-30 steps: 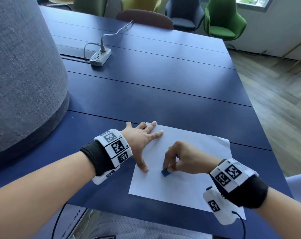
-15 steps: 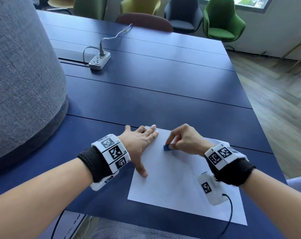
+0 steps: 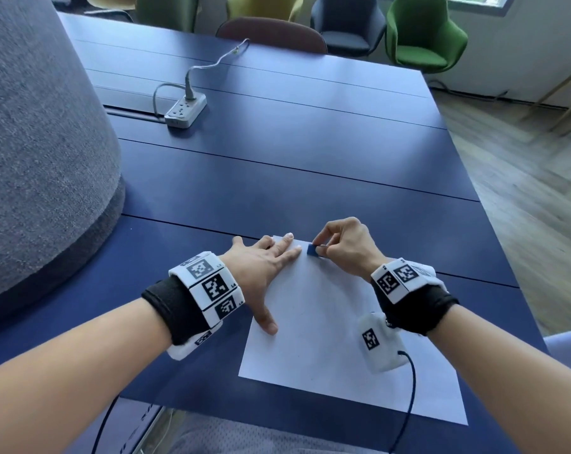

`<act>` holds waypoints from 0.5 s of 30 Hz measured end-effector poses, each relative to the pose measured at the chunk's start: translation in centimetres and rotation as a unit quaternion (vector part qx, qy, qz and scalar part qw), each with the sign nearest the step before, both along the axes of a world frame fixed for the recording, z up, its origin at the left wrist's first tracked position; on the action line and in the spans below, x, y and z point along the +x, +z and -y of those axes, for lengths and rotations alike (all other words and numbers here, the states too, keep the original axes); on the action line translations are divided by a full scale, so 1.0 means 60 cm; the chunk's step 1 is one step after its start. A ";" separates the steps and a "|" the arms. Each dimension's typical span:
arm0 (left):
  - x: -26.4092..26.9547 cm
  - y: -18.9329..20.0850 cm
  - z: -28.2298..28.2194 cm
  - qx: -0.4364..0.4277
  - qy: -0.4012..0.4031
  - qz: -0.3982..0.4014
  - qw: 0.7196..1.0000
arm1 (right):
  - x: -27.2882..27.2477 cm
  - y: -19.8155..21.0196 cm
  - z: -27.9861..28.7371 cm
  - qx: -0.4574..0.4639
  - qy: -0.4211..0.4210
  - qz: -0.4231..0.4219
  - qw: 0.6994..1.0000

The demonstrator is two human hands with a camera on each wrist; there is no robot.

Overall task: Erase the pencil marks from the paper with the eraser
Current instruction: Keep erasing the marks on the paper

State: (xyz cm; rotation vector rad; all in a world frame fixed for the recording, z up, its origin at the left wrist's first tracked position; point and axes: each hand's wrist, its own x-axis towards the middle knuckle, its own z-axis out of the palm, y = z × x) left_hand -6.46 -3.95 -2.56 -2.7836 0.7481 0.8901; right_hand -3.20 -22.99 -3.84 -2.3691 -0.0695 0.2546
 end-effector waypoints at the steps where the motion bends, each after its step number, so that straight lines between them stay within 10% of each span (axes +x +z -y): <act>1: 0.000 0.000 0.001 0.003 -0.002 0.001 1.000 | -0.007 -0.001 0.003 0.004 0.010 -0.010 1.000; 15: 0.001 -0.002 0.005 0.029 -0.011 0.004 0.999 | -0.050 0.014 0.015 -0.022 0.138 -0.114 0.984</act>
